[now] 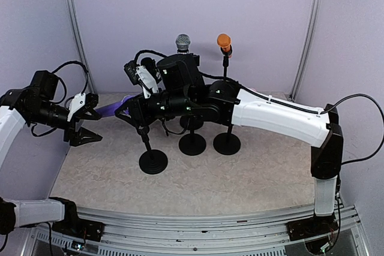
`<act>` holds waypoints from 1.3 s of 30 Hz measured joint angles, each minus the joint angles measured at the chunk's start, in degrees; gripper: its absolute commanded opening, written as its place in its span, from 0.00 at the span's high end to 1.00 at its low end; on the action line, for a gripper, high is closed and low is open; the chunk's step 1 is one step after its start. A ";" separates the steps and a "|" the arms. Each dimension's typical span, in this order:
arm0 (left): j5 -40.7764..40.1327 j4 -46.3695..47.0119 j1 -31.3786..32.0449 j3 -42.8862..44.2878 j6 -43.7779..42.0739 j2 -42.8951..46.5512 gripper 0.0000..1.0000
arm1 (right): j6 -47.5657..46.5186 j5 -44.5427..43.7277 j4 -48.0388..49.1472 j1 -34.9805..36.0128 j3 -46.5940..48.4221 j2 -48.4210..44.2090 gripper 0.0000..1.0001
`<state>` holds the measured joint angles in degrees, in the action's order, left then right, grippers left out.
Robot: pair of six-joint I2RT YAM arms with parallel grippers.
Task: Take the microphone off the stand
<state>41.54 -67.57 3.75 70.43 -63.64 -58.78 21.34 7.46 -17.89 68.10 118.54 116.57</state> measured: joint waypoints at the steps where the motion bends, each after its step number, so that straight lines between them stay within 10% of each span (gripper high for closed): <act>1: -0.07 -0.02 0.04 0.00 -0.22 0.22 0.13 | 0.02 -0.09 0.15 -0.02 -0.28 -0.11 1.00; 13: -1.31 4.09 2.38 0.02 -0.81 1.03 0.15 | 1.49 7.21 -2.01 -0.39 -3.56 -1.03 1.00; 27: -3.82 4.07 8.39 -1.29 -2.08 -1.03 0.78 | 3.28 16.20 4.04 -1.40 0.13 2.62 1.00; 32: -3.98 5.01 8.52 -1.16 -1.51 -1.11 0.42 | 3.41 16.09 4.09 -1.57 0.28 2.62 1.00; 39: -4.76 6.67 8.44 -1.16 0.22 -0.44 0.43 | 3.43 15.43 2.93 -1.57 0.74 3.56 1.00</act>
<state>36.77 -60.90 12.19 69.28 -63.42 -59.22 24.77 22.90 -14.96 66.52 119.28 120.14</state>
